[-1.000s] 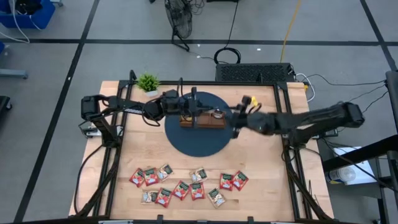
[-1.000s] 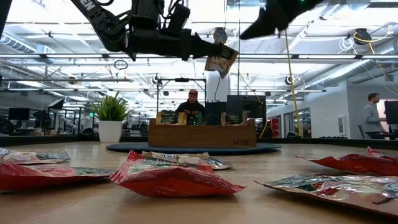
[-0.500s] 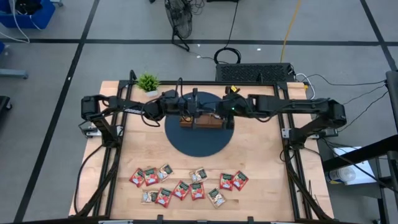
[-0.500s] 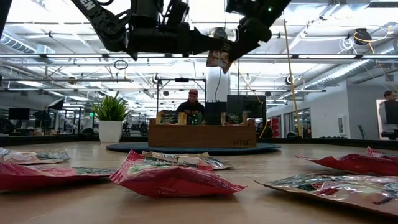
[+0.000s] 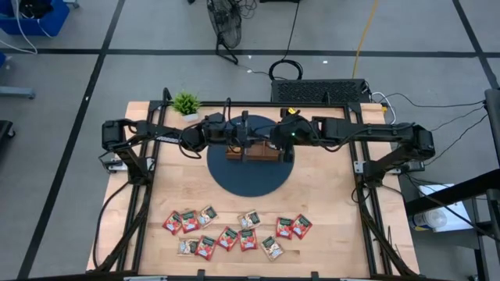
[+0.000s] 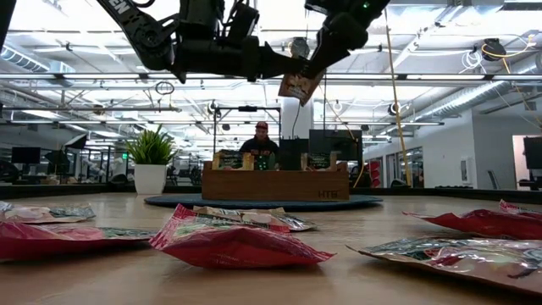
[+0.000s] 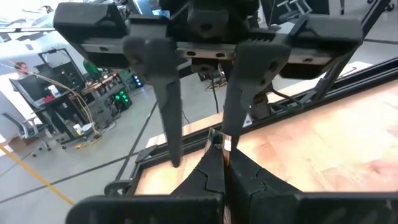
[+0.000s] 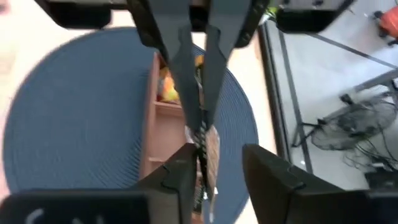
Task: Pick & Place Tea
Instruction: Put the brown tea bag into the right section of the wooden organizer
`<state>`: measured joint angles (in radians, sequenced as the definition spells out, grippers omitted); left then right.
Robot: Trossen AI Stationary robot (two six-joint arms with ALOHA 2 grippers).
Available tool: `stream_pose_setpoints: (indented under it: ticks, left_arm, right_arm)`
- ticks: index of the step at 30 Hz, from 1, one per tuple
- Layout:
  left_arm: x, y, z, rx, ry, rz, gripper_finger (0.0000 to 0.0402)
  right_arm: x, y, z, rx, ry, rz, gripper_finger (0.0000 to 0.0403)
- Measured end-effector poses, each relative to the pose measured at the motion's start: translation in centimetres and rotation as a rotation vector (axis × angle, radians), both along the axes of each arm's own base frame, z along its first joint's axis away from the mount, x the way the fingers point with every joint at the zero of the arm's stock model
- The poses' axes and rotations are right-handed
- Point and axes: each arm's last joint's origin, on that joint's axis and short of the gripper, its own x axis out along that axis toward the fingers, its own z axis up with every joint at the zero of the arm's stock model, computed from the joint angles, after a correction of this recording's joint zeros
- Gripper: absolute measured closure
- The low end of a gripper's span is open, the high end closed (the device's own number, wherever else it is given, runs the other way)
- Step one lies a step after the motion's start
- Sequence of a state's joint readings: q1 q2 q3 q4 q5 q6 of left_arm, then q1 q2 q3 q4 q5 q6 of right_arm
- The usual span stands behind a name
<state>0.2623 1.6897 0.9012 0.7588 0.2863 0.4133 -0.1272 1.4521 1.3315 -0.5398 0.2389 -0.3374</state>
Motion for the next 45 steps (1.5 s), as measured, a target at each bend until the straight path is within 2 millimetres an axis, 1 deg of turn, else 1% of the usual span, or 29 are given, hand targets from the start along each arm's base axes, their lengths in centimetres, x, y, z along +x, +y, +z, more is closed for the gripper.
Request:
stream_pose_setpoints:
  ticks: [2, 4, 5, 7, 11, 17, 20, 22, 26, 31, 34, 37, 39, 45]
  left_arm:
    - [0.0, 0.0, 0.0, -0.001, 0.002, 0.0, 0.0401]
    - [0.0, 0.0, -0.1, -0.005, 0.005, -0.003, 0.0401]
    - [0.0, 0.0, -0.1, -0.009, 0.006, -0.002, 0.04]
    - [0.0, 0.0, -0.1, -0.032, 0.01, 0.0, 0.0395]
    - [0.0, 0.0, -0.2, -0.055, 0.012, 0.0, 0.0386]
    - [0.1, -0.3, -0.1, -0.056, 0.005, 0.001, 0.0397]
    - [0.1, -0.6, 0.1, -0.057, -0.006, -0.009, 0.0379]
    - [0.0, -0.9, 0.7, -0.077, -0.023, -0.021, 0.0363]
    - [-0.7, -1.2, 2.3, -0.096, -0.063, -0.03, 0.0339]
    - [-1.7, -1.3, 3.9, -0.067, -0.075, -0.017, 0.0329]
    - [-2.4, -1.0, 4.5, -0.061, -0.054, 0.057, 0.0331]
    - [-3.0, -0.4, 5.2, -0.065, -0.059, 0.158, 0.0336]
    - [-3.3, 0.0, 5.3, -0.091, -0.047, 0.2, 0.0339]
    - [-3.6, 1.1, 4.9, -0.125, -0.017, 0.241, 0.034]
  right_arm:
    - [0.1, 0.0, 0.1, 0.022, -0.02, 0.025, 0.0326]
    - [0.1, 0.0, 0.2, 0.056, -0.028, 0.061, 0.0373]
    - [0.1, 0.0, 0.1, 0.072, -0.024, 0.078, 0.0386]
    - [0.2, 0.0, 0.0, 0.086, -0.022, 0.08, 0.0394]
    - [0.1, 0.0, -0.2, 0.086, -0.001, 0.06, 0.0399]
    - [-0.3, -0.2, -0.5, 0.015, 0.059, -0.019, 0.0401]
    - [-0.8, -0.4, -0.9, -0.024, 0.125, -0.067, 0.0401]
    - [-1.3, -0.8, -1.4, -0.016, 0.188, -0.094, 0.0401]
    - [-2.1, -1.2, -1.8, 0.024, 0.251, -0.145, 0.0402]
    - [-2.2, -1.7, -1.7, 0.066, 0.255, -0.145, 0.0402]
    - [-1.5, -2.4, -1.8, 0.139, 0.285, -0.141, 0.0402]
    - [-0.6, -2.8, -2.5, 0.167, 0.321, -0.13, 0.0402]
    - [0.2, -2.9, -3.1, 0.184, 0.334, -0.121, 0.0403]
    - [1.8, -3.2, -5.7, 0.215, 0.417, -0.142, 0.0403]
